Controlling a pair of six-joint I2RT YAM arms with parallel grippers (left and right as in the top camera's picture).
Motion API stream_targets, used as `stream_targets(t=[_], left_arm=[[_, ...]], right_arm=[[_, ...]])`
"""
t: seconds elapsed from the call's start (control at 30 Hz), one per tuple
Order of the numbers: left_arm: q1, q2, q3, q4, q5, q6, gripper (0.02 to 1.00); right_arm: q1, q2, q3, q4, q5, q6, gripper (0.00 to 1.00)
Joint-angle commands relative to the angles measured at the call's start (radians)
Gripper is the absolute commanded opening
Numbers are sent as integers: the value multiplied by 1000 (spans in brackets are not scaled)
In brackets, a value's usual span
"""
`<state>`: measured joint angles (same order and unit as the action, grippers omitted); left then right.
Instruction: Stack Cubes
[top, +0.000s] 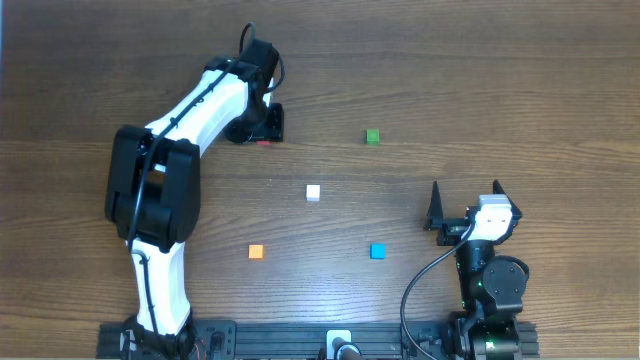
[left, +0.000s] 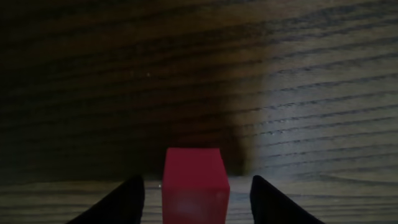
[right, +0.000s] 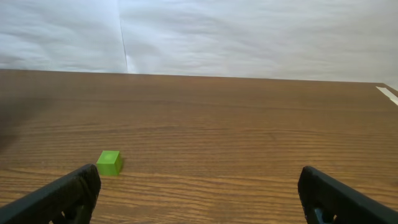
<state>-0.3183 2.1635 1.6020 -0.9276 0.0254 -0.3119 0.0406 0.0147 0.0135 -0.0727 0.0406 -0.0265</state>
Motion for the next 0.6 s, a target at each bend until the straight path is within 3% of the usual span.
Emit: stream_targets(t=[0.03,0.6], left_arm=[[6,24,21,3,-24,-12,505],[6,26,21,21,-42,-70,180]], right_arm=[[-6,-8,-8,3,8,3,993],[-6,-8,-8,3,8,3,991]])
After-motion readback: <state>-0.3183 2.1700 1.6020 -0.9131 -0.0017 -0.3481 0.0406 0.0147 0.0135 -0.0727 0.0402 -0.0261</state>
